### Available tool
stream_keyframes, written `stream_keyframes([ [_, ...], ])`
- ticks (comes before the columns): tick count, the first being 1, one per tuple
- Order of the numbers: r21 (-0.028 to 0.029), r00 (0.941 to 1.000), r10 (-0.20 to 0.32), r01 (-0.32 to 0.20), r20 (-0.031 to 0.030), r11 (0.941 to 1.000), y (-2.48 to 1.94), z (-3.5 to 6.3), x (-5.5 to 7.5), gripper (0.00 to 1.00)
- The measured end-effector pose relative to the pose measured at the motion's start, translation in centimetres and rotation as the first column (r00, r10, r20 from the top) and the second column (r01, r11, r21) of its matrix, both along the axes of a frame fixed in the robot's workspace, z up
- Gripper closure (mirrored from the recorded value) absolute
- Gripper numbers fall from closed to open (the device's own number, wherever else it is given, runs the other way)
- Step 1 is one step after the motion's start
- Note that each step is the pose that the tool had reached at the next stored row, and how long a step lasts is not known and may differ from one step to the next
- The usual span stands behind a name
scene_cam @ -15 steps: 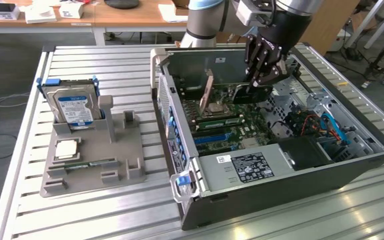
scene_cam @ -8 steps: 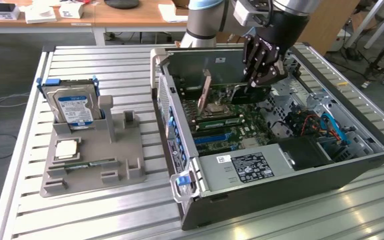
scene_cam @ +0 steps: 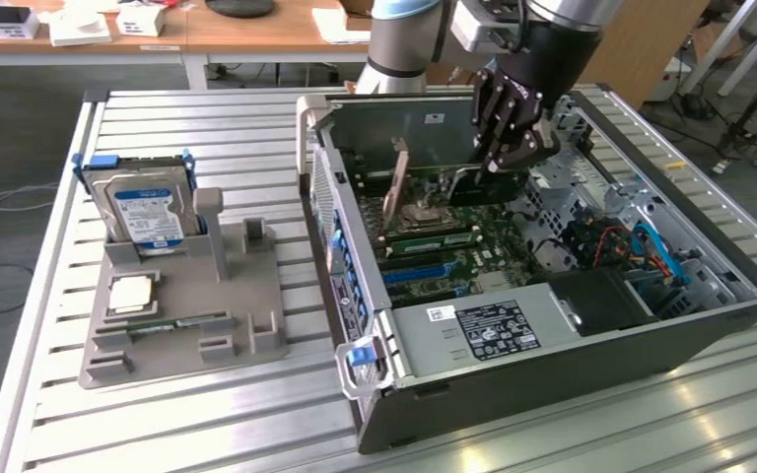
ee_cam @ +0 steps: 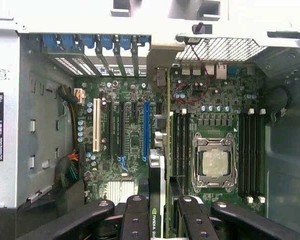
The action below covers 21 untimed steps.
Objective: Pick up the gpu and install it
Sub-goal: 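Insert the gpu into the slot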
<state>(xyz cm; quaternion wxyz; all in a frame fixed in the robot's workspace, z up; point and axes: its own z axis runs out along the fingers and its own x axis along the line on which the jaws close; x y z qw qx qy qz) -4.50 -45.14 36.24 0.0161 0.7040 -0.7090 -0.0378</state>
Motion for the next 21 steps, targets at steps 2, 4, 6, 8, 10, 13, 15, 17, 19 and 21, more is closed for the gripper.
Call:
stream_keyframes([
  [2, -0.0002, 1.0, 0.0, 0.0, -0.0001, 1.0, 0.0, -0.35, 0.0, 0.73],
  [4, -0.0001, 1.0, 0.0, 0.0, 0.0, 1.0, 0.0, -0.73, -0.1, 0.73],
  [6, -0.0001, 1.0, 0.0, 0.0, 0.0, 1.0, 0.0, -1.09, -0.1, 0.73],
  [8, 0.0, 1.0, 0.0, 0.0, 0.0, 1.0, 0.0, -1.47, -0.1, 0.73],
  [10, -0.0001, 1.0, 0.0, 0.0, 0.0, 1.0, -0.01, -1.82, -0.2, 0.73],
  [13, -0.0002, 1.0, 0.0, 0.0, 0.0, 1.0, -0.01, -2.36, -0.3, 0.73],
  [15, 0.0, 1.0, 0.0, 0.0, 0.0, 1.0, -0.01, -2.74, -0.3, 0.73],
  [17, -0.0001, 1.0, 0.0, 0.0, 0.0, 1.0, -0.01, -3.1, -0.3, 0.73],
  [19, -0.0001, 1.0, 0.0, 0.0, 0.0, 1.0, -0.02, -3.46, -0.4, 0.73],
  [21, -0.0002, 1.0, 0.0, 0.0, 0.0, 1.0, -0.03, -3.81, -0.4, 0.73],
])
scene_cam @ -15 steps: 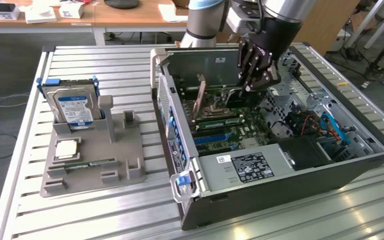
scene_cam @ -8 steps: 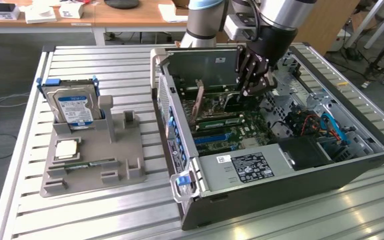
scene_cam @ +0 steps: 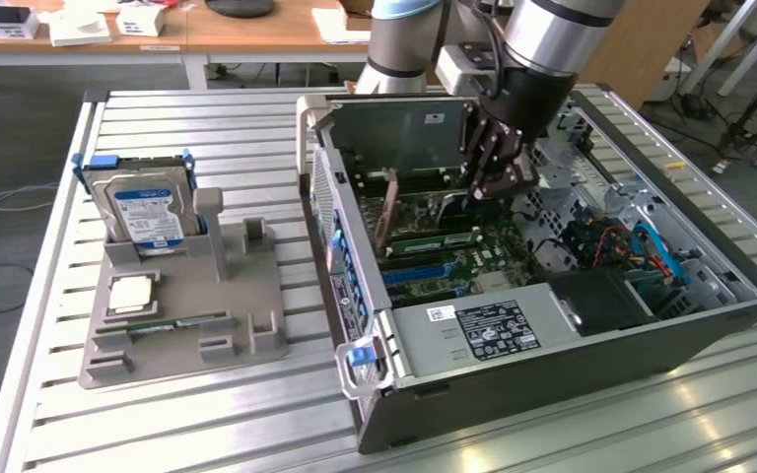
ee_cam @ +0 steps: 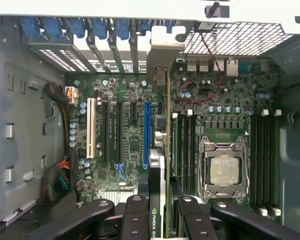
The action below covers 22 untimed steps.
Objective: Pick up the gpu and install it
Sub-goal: 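Insert the gpu into the slot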
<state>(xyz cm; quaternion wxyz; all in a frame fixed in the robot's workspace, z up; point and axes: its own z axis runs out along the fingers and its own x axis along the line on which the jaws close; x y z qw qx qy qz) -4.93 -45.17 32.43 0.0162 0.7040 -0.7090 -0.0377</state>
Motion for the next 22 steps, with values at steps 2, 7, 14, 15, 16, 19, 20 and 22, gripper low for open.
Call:
stream_keyframes([
  [2, 0.0001, 1.0, 0.0, 0.0, 0.0, 1.0, -0.01, -0.36, 0.0, 0.73],
  [7, 0.0004, 1.0, 0.0, 0.0, 0.0016, 1.0, 0.0, -0.64, -0.1, 0.73],
  [14, 0.0003, 1.0, 0.0, 0.0, 0.0018, 1.0, -0.04, -1.9, -0.1, 0.73],
  [15, 0.0002, 1.0, 0.0, 0.0, 0.0018, 1.0, -0.05, -2.08, -0.2, 0.73],
  [16, 0.0002, 1.0, 0.0, 0.0, 0.0017, 1.0, -0.06, -2.26, -0.2, 0.73],
  [19, 0.0003, 1.0, 0.0, 0.0, 0.0018, 1.0, -0.07, -2.81, -0.2, 0.73],
  [20, 0.0003, 1.0, 0.0, 0.0, 0.0018, 1.0, -0.08, -3.0, -0.2, 0.73],
  [22, 0.0003, 1.0, 0.0, 0.0, 0.0018, 1.0, -0.09, -3.29, -0.2, 0.73],
])
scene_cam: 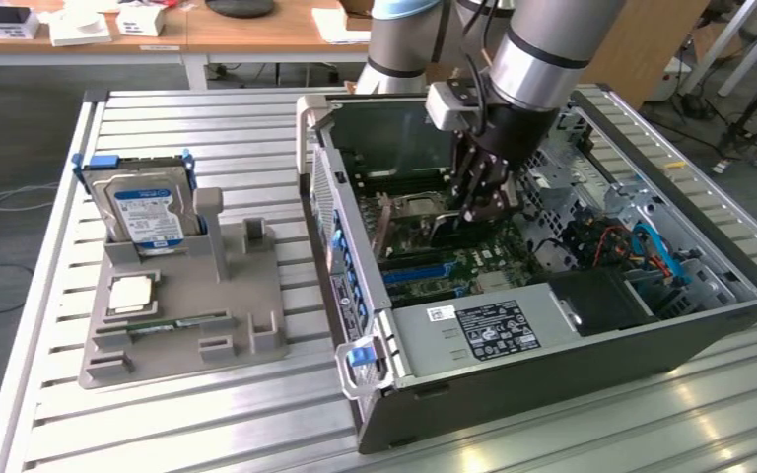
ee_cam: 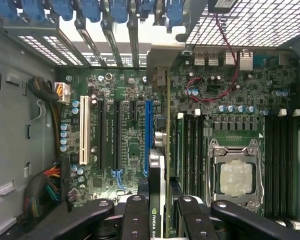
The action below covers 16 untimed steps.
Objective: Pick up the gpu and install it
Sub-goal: 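Insert the gpu into the slot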
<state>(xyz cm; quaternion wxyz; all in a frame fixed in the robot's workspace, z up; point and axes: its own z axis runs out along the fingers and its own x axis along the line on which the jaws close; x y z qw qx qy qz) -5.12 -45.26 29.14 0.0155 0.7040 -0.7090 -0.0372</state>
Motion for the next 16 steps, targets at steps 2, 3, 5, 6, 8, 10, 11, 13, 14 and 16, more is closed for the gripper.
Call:
stream_keyframes([
  [2, -0.0002, 1.0, 0.0, 0.0, -0.0001, 1.0, 0.0, 0.0, 0.0, 0.73],
  [3, -0.0002, 1.0, 0.0, 0.0, -0.0001, 1.0, 0.0, 0.01, 0.0, 0.73],
  [5, 0.0002, 1.0, 0.0, 0.0, 0.0001, 1.0, -0.01, -0.14, 0.0, 0.73],
  [6, 0.0002, 1.0, 0.0, 0.0, 0.0, 1.0, -0.05, -0.28, -0.01, 0.73],
  [8, 0.0002, 1.0, 0.0, 0.0, 0.0, 1.0, -0.2, -0.49, -0.01, 0.73],
  [10, 0.0003, 1.0, 0.0, 0.0, 0.0, 1.0, -0.34, -0.63, -0.02, 0.73],
  [11, 0.0005, 1.0, 0.0, 0.0, 0.0, 1.0, -0.37, -0.67, -0.02, 0.73],
  [13, 0.0003, 1.0, 0.0, 0.0, 0.0, 1.0, -0.37, -0.67, -0.02, 0.73],
  [14, 0.0003, 1.0, 0.0, 0.0, 0.0, 1.0, -0.37, -0.67, -0.01, 0.73],
  [16, 0.0004, 1.0, 0.001, -0.001, 0.0, 1.0, -0.57, -0.67, -0.01, 0.73],
])
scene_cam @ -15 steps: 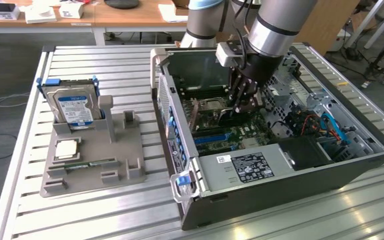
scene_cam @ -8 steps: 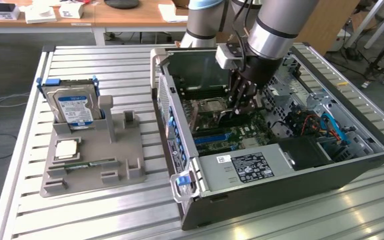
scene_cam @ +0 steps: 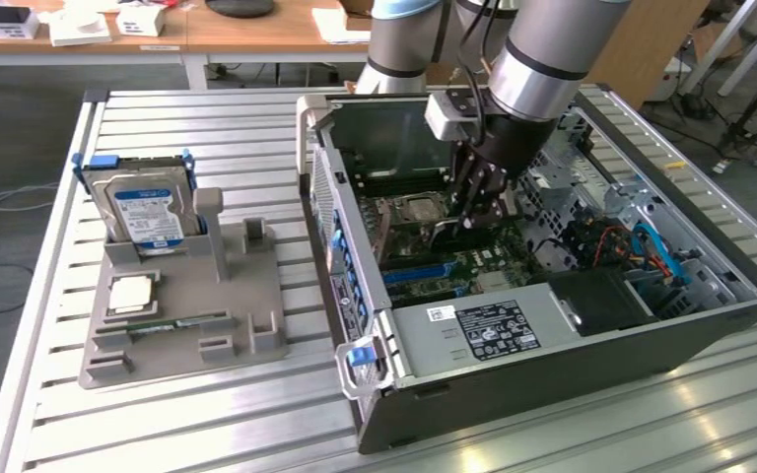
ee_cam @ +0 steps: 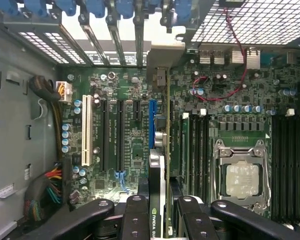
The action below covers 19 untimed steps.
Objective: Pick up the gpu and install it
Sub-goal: 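Insert the gpu into the slot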
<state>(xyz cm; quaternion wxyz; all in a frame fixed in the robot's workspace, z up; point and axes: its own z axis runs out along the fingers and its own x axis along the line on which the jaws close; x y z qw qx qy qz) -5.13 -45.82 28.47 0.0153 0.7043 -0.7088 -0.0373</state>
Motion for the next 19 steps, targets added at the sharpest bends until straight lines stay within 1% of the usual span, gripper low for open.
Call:
stream_keyframes([
  [3, 0.0013, 1.0, 0.001, -0.001, 0.0005, 1.0, -0.45, -0.02, -0.03, 0.73],
  [5, 0.0014, 1.0, 0.001, -0.001, 0.0005, 1.0, -0.57, -0.02, -0.04, 0.73],
  [16, 0.0012, 1.0, 0.001, -0.001, 0.0004, 1.0, -0.61, -0.32, -0.04, 0.73],
  [19, 0.0015, 1.0, 0.001, -0.001, 0.0006, 1.0, -0.62, -0.66, -0.04, 0.73],
])
